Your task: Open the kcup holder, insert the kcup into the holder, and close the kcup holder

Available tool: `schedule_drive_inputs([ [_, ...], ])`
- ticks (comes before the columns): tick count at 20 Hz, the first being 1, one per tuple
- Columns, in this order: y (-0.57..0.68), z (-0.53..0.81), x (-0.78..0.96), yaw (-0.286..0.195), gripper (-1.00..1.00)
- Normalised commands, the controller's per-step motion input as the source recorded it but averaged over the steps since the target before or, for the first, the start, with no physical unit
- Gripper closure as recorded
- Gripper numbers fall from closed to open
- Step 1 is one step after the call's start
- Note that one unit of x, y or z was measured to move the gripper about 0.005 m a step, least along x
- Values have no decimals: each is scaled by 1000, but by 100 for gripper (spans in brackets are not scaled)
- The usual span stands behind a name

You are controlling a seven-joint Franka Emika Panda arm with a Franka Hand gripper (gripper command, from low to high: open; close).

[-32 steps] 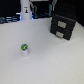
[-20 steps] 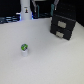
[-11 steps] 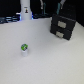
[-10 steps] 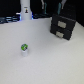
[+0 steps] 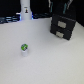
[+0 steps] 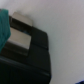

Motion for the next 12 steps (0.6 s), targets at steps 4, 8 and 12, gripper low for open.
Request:
schedule_drive_inputs([
  [4,602,-326,-241,-178,-100],
  [8,531,-357,-221,-182,-100],
  [12,472,-370,-202,-168,-100],
])
